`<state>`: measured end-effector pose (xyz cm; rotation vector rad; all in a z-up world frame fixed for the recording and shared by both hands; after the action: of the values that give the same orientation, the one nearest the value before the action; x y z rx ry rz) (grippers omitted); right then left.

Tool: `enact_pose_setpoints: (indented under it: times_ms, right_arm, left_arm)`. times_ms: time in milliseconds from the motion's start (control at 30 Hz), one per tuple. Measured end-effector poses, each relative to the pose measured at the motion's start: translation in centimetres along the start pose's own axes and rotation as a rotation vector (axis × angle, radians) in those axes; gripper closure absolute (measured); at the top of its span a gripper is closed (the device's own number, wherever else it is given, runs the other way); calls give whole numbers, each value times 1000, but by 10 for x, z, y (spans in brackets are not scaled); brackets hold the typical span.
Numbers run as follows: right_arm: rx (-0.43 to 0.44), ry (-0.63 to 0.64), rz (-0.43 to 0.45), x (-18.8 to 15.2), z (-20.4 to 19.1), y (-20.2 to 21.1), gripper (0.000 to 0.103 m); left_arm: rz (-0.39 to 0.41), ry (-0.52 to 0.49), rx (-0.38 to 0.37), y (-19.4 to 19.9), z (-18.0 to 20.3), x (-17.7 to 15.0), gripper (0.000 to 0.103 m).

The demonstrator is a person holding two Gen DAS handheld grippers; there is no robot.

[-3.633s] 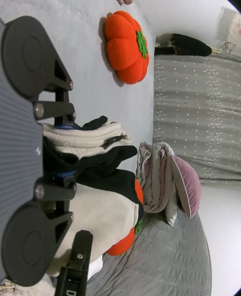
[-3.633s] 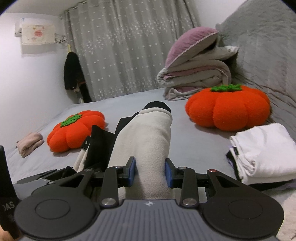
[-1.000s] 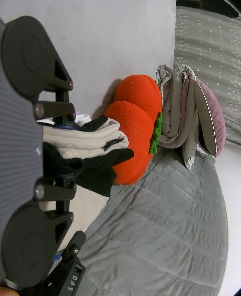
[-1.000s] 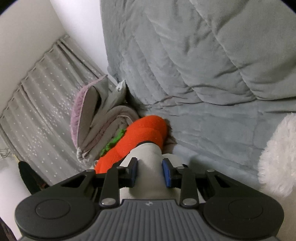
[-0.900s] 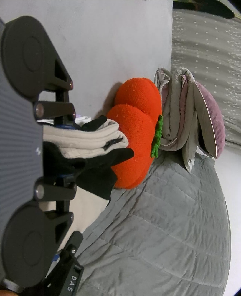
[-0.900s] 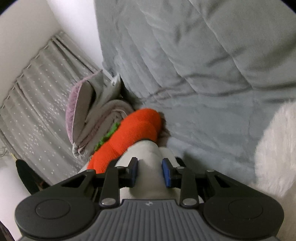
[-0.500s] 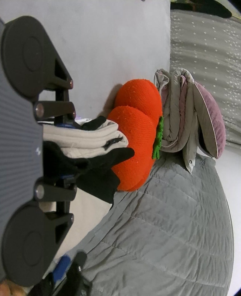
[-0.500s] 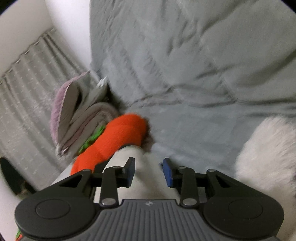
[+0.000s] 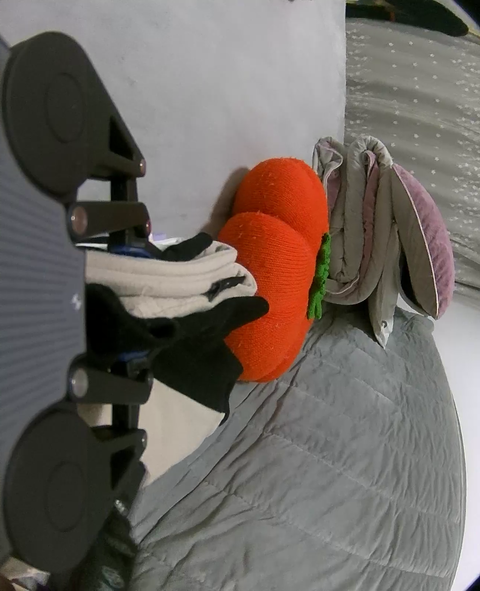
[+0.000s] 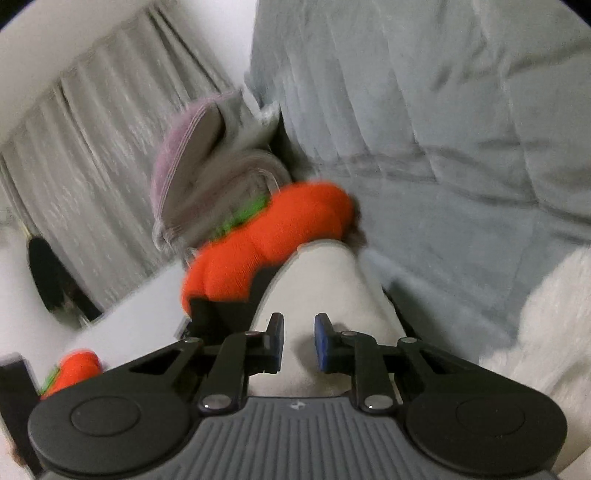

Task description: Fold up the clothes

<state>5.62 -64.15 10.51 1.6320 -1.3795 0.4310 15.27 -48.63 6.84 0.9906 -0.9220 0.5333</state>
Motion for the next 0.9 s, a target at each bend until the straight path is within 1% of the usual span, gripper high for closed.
enact_pose_setpoints:
  times_ms: [33, 100, 200, 267, 333, 400, 433, 533, 633, 700, 733, 833, 900]
  right_arm:
    - [-16, 5, -12, -3, 1, -4, 93]
    - [-17, -7, -15, -6, 6, -7, 98]
    - [8, -48, -20, -7, 11, -9, 98]
    - [1, -28, -21, -9, 8, -11, 98]
    - [-13, 1, -21, -9, 3, -13, 98]
    - [-19, 9, -21, -9, 4, -13, 98]
    - [-21, 12, -20, -9, 4, -13, 98]
    - [-19, 4, -21, -10, 5, -13, 98]
    - [-21, 3, -20, -10, 5, -12, 98]
    - [-22, 1, -20, -9, 4, -12, 98]
    - [-22, 0, -20, -9, 4, -12, 98]
    - [-22, -2, -19, -9, 4, -13, 98]
    - [-21, -2, -19, -9, 4, -13, 98]
  left_arm:
    - [-7, 7, -7, 0, -2, 1, 59]
    - [-24, 41, -22, -2, -8, 4, 56]
    - [-51, 128, -51, -4, -22, 9, 54]
    - [-61, 203, -73, -4, -33, 13, 53]
    - [-53, 265, -90, 0, -44, 18, 54]
    - [-26, 273, -83, 7, -49, 23, 57]
    - [-6, 260, -79, 12, -49, 26, 57]
    - [54, 201, -103, 26, -43, 35, 58]
    - [96, 118, -151, 37, -28, 39, 58]
    - [99, 47, -182, 38, -15, 38, 58]
    - [91, 11, -184, 35, -8, 37, 58]
    - [67, -96, -136, 25, 6, 25, 59]
    - [56, -146, -105, 18, 9, 18, 59]
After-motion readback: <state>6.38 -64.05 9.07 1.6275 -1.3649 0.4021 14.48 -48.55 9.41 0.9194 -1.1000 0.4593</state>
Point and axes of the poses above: each gripper's, at about its wrist camera, not at the fingertips, and y roughly against the way its jaws point, z to its right, x to its top, the point moved 1 cm from there along -y, roughly the way its jaws point, and after that the axes turned 3 degrees about -y, right-handed, at the moved point
